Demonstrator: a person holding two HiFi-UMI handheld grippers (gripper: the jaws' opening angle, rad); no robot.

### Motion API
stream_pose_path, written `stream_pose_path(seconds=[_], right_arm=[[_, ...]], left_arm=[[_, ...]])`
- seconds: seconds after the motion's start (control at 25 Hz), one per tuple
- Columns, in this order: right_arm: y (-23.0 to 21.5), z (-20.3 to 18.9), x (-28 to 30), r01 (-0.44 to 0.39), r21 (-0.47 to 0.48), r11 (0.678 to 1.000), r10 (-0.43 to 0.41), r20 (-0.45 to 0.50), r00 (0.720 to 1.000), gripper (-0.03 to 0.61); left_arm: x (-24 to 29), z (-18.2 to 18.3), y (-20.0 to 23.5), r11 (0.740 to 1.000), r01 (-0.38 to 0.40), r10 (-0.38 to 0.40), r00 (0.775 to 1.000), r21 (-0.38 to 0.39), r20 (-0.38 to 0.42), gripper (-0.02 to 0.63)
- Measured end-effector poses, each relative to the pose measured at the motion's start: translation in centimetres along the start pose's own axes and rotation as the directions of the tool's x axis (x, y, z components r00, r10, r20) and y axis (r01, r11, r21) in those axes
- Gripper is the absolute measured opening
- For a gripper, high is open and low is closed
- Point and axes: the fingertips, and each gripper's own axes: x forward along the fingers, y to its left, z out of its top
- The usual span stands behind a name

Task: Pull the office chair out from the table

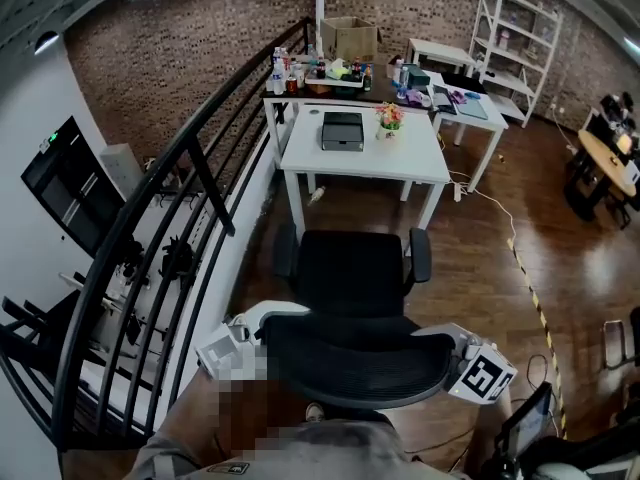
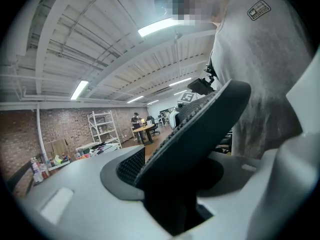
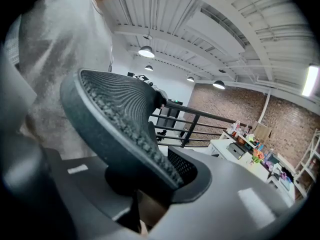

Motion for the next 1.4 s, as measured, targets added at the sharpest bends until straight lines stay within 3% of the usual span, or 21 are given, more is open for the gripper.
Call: stream_pose_path(seconds=[0.6, 0.8, 0.96, 1.2, 1.4], right_arm=[[2.8, 0.8, 0.0, 0.017, 0.028, 0.999, -0.017, -0.001, 1.000, 0.118], [2.6, 0.9, 0.0, 0.015, 0.013, 1.000, -0.015, 0.011, 1.000, 0.122], [2.1, 1.1, 0.2, 0.036, 0.027, 0.999, -0.037, 0.045, 0.998, 0.154], [1.3, 0.6, -1.5, 0.134, 0.077, 0.988, -0.141, 0.084, 0.987, 0.227], [0.8, -0.9, -4.2, 0.252, 0.167, 0.953, -0.268, 0.083, 0.960, 0.262]], left_arm=[[-1.7, 0.3, -2.0, 0.999, 0.010, -0.010, 1.000, 0.036, 0.003, 0.213], [-1.7, 0.5, -2.0, 1.000, -0.009, 0.009, 1.000, 0.013, 0.015, 0.219], [-1.7, 0.6, -1.6, 0.999, -0.031, 0.031, 0.999, -0.012, 0.024, 0.267], [-3.6, 0.5, -1.7, 0.994, -0.087, 0.090, 0.995, -0.065, 0.048, 0.323], [-6.8, -1.1, -1.5, 0.974, -0.169, 0.174, 0.984, -0.154, 0.022, 0.333]])
